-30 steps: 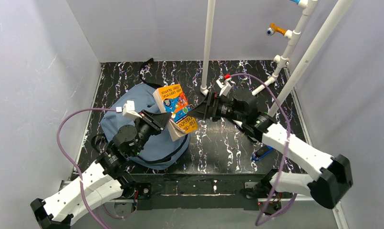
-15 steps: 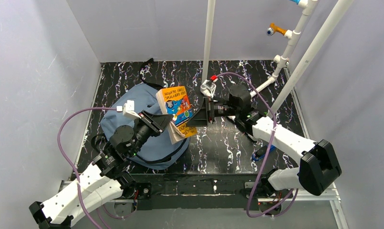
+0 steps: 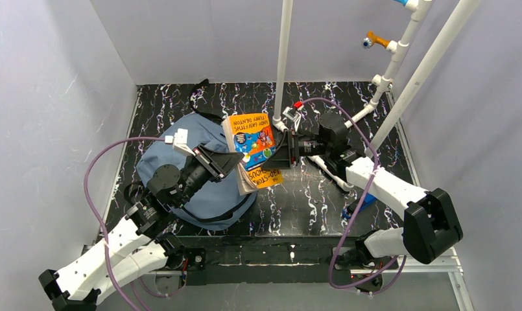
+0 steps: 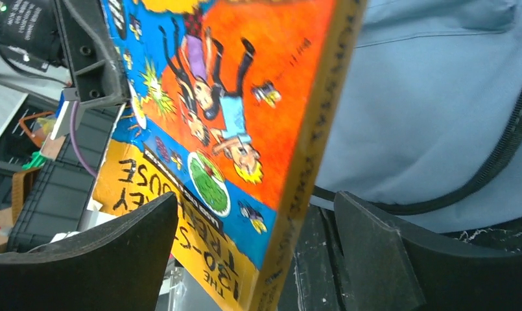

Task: Pack the student bag
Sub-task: Pick up the book from the center of the board.

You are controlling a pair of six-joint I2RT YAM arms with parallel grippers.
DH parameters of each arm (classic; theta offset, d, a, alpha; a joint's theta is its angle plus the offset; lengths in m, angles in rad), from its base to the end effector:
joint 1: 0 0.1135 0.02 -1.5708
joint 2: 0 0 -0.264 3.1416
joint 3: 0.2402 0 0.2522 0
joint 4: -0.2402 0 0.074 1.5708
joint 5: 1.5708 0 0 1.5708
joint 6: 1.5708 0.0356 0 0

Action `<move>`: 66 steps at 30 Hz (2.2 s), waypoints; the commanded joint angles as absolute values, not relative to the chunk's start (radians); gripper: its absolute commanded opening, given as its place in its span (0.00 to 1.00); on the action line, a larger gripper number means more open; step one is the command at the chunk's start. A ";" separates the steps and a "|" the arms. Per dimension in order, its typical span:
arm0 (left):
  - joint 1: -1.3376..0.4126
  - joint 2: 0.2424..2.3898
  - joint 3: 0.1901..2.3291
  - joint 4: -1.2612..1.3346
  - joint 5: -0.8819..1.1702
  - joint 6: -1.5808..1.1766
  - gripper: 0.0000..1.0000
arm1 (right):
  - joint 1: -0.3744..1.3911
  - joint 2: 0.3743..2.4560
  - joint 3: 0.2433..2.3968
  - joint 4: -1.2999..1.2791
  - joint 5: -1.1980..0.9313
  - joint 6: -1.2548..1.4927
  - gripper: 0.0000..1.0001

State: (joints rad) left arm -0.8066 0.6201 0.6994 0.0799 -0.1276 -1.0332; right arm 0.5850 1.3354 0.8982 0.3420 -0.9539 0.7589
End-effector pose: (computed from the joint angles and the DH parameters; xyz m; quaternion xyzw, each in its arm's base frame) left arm 0.1088 -0.1070 0.3635 -0.1214 0.6377 -0.5792 0.4931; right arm 0.2340 0.1898 0.3119 -0.2505 0.6817 0.6379 0.2562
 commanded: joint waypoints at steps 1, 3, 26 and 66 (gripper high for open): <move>-0.808 0.631 0.750 0.196 -0.088 -1.050 0.00 | 0.592 1.300 0.869 0.624 -1.027 0.917 0.89; -0.806 0.633 0.740 0.196 -0.092 -1.047 0.00 | 0.591 1.284 0.866 0.672 -1.031 0.956 0.71; -0.806 0.622 0.799 0.056 -0.174 -0.839 0.15 | 0.595 1.307 0.945 0.492 -1.052 0.901 0.62; -0.805 0.409 0.817 -0.700 -0.718 -0.832 0.93 | 0.591 1.511 0.731 1.103 -0.536 1.366 0.01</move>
